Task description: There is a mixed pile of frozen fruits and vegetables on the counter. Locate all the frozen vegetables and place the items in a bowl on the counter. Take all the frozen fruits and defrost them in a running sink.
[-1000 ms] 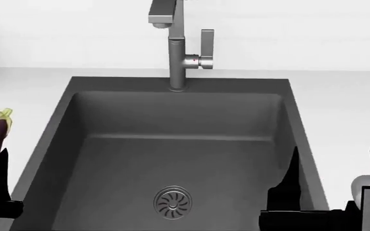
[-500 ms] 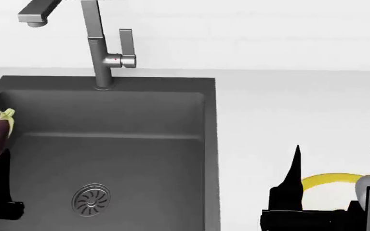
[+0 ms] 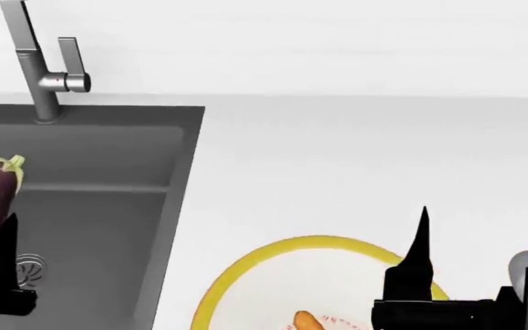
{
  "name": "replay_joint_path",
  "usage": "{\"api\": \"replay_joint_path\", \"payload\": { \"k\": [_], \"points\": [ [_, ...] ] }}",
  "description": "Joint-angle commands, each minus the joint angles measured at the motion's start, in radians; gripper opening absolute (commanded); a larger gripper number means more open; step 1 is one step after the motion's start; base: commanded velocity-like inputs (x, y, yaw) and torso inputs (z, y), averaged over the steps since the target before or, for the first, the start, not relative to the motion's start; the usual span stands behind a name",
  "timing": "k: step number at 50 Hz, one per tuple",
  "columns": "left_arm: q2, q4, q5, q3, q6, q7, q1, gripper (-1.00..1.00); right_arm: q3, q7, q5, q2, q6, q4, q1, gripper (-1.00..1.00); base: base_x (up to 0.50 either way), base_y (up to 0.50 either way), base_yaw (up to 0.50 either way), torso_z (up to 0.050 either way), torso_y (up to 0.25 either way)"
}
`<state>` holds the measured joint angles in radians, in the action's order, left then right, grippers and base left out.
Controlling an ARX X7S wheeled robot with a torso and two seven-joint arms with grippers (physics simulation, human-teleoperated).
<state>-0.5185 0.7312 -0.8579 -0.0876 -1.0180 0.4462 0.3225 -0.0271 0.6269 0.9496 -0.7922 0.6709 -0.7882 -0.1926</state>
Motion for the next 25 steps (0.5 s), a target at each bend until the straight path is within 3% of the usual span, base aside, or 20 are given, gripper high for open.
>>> {"api": "replay_joint_path", "payload": {
  "k": [1, 17, 25],
  "points": [
    [-0.001, -0.002, -0.014, 0.002, 0.012, 0.013, 0.001, -1.00, 0.006, 0.000, -0.005, -0.001, -0.003, 0.000, 0.001, 1.00, -0.20, -0.50, 0.00, 0.000, 0.000],
    [-0.010, 0.008, -0.030, -0.001, 0.013, 0.014, -0.006, -1.00, 0.019, -0.002, -0.012, -0.001, -0.004, 0.004, -0.003, 1.00, -0.15, -0.50, 0.00, 0.000, 0.000],
    [0.003, 0.018, -0.028, 0.042, 0.014, 0.007, 0.004, -1.00, 0.047, 0.002, -0.033, -0.005, 0.012, 0.013, -0.015, 1.00, 0.00, -0.03, 0.00, 0.000, 0.000]
  ]
}}
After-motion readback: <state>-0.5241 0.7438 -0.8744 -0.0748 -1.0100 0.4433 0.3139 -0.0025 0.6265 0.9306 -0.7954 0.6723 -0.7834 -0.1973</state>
